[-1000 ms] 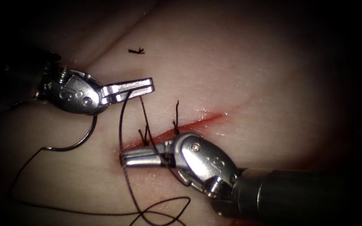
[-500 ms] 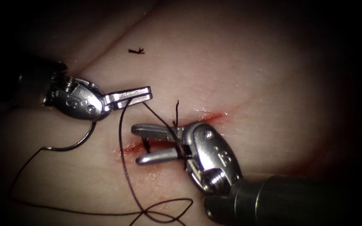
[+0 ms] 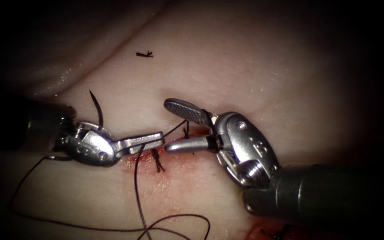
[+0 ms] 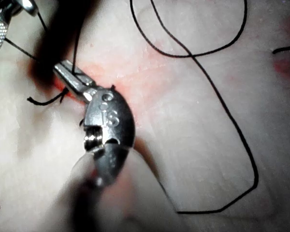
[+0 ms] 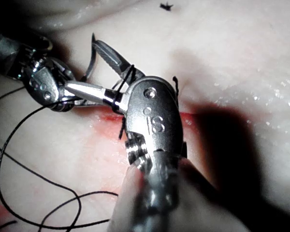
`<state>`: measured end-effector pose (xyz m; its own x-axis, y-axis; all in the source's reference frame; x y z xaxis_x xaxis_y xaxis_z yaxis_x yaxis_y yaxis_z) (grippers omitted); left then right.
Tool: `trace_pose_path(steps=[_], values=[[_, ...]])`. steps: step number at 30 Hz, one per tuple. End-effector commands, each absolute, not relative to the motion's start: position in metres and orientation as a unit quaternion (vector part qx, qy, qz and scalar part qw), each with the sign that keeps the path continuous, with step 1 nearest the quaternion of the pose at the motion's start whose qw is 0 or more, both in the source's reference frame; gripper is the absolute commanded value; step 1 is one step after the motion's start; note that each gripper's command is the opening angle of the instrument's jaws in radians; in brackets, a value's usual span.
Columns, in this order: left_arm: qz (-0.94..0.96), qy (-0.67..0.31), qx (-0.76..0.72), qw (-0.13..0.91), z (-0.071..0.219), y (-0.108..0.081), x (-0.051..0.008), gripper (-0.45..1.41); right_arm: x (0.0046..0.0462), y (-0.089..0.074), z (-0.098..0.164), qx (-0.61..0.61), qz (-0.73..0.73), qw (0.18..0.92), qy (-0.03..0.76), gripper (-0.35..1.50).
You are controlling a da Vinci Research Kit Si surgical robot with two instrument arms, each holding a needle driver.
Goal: Wound Closure
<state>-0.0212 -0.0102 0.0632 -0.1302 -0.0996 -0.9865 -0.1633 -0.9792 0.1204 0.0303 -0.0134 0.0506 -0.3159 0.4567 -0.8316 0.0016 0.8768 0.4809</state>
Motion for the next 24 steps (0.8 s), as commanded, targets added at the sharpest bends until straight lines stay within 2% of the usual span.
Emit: trace_pose_path(steps=[1,10,21,24], values=[[0.748,0.096,-0.656,0.018,0.0639,-0.011,-0.0223,-0.45,0.0303,-0.0129,0.0516,0.125,0.199,0.584,0.777,0.78],[0.758,0.077,-0.648,0.001,0.0634,-0.0129,-0.0259,-0.45,0.0297,-0.0123,0.0526,0.053,0.211,0.67,0.709,0.73],[0.761,0.067,-0.645,0.008,0.0615,-0.0139,-0.0273,-0.45,0.0297,-0.0145,0.0564,0.088,0.285,0.725,0.621,0.68],[0.761,0.066,-0.645,0.01,0.0609,-0.0142,-0.0276,-0.45,0.0296,-0.0148,0.0581,0.09,0.306,0.727,0.609,0.61]])
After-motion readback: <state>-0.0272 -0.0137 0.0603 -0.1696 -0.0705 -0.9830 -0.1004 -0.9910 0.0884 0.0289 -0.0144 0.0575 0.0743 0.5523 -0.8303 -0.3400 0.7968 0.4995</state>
